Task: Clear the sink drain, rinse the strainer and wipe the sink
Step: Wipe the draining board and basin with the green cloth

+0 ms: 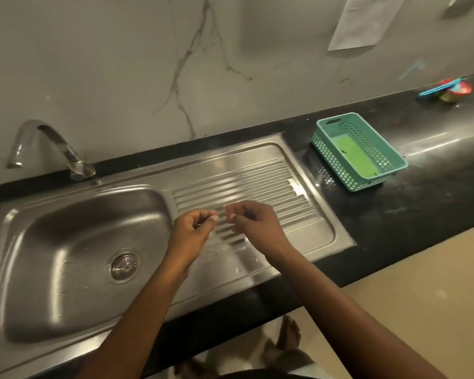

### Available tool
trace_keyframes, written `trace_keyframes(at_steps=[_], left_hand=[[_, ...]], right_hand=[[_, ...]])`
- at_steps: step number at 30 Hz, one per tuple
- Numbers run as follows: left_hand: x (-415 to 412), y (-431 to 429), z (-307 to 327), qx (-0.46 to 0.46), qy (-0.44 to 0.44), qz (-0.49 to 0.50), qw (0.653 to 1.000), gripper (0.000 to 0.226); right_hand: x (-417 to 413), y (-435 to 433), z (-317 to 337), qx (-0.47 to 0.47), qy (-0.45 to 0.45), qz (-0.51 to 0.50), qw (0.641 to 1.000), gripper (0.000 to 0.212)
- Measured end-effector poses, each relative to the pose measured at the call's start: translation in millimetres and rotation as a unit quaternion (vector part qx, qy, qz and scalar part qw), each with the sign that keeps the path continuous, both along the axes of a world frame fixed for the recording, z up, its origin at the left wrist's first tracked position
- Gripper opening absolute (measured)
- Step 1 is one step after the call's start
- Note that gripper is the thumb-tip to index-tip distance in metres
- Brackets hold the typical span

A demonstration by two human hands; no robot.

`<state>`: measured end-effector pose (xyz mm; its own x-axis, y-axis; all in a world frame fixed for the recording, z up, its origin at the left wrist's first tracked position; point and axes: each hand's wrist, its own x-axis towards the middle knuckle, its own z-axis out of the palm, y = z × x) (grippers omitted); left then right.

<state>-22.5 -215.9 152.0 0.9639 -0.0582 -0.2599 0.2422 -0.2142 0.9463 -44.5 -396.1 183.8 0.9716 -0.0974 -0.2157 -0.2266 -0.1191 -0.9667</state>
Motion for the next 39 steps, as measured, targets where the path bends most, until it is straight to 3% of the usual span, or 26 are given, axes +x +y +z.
trace_keyframes(at_steps=[11, 23, 33, 39], left_hand=[[4, -172, 29, -0.013, -0.022, 0.043, 0.999, 0.015], [31, -252, 44, -0.017, -0.019, -0.019, 1.000, 0.016], [36, -291, 49, -0.013, -0.022, -0.011, 1.000, 0.014], [33, -317, 39, -0.011, -0.009, 0.040, 0.999, 0.013]], right_hand=[[14, -170, 16, 0.033, -0.006, 0.000, 0.999, 0.016], [32, -253, 7, 0.045, -0.024, -0.084, 0.995, 0.016], [108, -358, 4, -0.099, -0.004, -0.117, 0.988, 0.018], [168, -405, -26, -0.339, 0.044, 0.010, 0.940, 0.052]])
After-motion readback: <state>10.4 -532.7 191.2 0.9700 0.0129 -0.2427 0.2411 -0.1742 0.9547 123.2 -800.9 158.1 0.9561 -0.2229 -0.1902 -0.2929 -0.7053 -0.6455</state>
